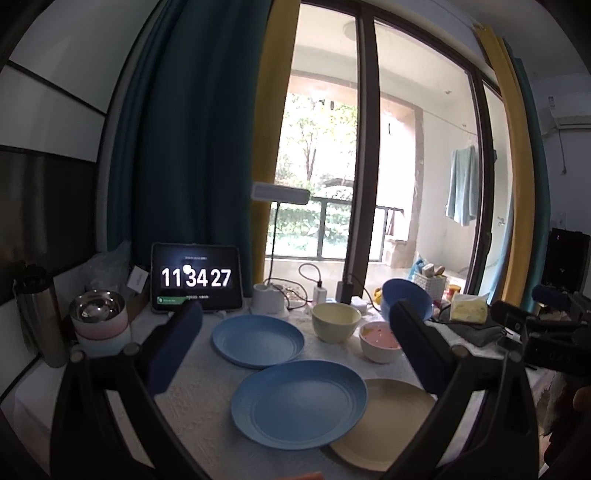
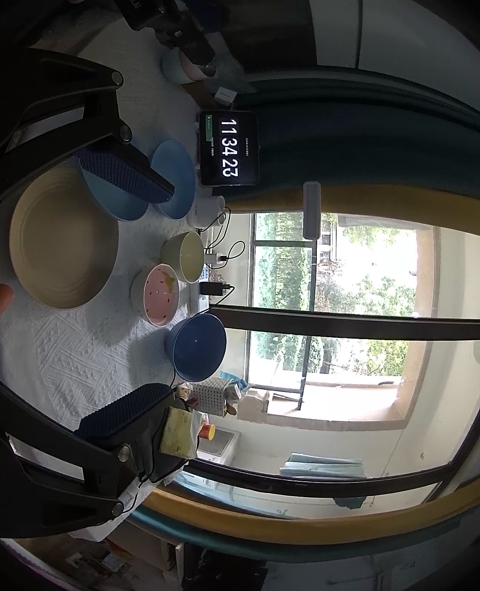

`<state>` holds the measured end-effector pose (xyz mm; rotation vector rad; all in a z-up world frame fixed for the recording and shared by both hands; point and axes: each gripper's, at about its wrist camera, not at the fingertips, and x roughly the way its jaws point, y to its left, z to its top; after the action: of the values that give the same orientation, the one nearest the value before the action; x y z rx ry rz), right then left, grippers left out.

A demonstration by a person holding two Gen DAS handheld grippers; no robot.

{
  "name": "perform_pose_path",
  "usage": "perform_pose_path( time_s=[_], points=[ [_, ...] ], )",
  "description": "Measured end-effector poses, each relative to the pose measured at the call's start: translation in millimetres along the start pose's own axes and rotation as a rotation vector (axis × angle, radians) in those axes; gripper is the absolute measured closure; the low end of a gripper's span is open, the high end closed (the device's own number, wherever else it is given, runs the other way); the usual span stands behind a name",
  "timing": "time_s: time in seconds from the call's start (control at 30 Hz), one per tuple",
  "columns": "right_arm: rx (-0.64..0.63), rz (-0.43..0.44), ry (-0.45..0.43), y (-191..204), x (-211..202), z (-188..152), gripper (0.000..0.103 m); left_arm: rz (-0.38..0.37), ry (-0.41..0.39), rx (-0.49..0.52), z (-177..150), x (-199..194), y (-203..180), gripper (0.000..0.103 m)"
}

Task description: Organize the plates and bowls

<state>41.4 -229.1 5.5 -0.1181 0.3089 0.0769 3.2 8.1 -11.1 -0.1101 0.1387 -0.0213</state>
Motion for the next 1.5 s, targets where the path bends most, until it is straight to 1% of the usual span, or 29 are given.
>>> perform_pose_path(
  time_s=[0.73,0.93,1.23,1.5],
  points=[
    [0.011,0.002,0.001,0.5,0.5,-2.0,0.003,0.011,0.002,0.018,-0.8,-0.6,-3.3,0.001],
    [0.016,0.002,0.003,-1.9,1.3,-3.5,0.003,0.000,0.002,0.017,-1.7,-1.3,-4.6,0.001],
    [0.017,0.001,0.004,-2.5,1.6,-5.1,0.003,0.008,-0.016,0.022,-1.7,-4.4,-4.7,0.001],
    [0.016,0.001,0.010,-2.0,3.1,-5.4,0.003,-0.005,0.007,0.020,-4.5,-1.5,-3.7,0.001]
  ],
)
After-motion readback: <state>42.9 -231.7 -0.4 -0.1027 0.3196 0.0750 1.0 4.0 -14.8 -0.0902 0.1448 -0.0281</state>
